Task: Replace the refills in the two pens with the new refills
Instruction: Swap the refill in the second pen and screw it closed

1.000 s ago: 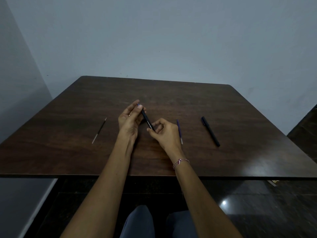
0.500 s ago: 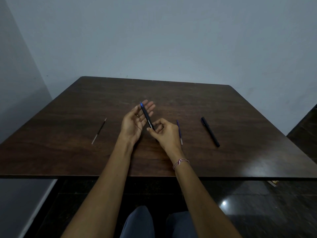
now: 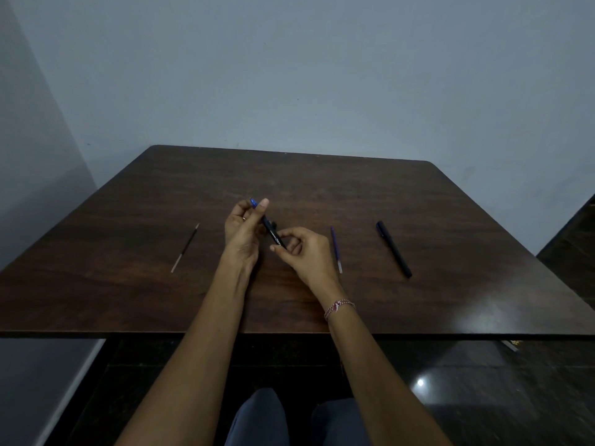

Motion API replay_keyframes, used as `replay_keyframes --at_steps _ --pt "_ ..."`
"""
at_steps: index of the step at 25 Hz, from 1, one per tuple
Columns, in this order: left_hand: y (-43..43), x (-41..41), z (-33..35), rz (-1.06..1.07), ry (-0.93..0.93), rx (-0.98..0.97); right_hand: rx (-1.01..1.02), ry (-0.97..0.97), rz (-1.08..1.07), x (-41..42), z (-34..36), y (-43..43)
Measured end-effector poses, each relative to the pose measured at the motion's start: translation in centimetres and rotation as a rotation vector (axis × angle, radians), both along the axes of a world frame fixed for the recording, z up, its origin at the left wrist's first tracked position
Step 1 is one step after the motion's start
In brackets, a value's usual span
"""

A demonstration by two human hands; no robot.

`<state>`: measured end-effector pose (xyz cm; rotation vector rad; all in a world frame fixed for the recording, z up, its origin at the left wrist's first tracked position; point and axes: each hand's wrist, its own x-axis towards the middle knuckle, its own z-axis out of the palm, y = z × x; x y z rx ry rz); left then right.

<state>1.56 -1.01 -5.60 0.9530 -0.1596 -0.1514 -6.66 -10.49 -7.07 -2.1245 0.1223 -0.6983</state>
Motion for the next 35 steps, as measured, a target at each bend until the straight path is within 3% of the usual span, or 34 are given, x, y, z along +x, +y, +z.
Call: replay_keyframes --at_steps 7,21,28,35 --pt "0.83 0.39 -0.39 -0.277 0.003 -0.151 0.047 -0.023 -0.033 0.11 -0.06 -0.06" --pt "0.47 0.39 -0.28 -0.064 0.017 -0.108 0.050 0.014 -0.032 0.13 0.00 -0.13" --pt "0.47 0.41 -0.25 -0.251 0.017 -0.161 0.078 -0.020 -0.058 0.49 -0.18 -0.24" --pt "0.31 0.31 -0.28 -0.128 0.043 -0.099 0.045 -0.021 -0.047 0.50 -0.45 -0.38"
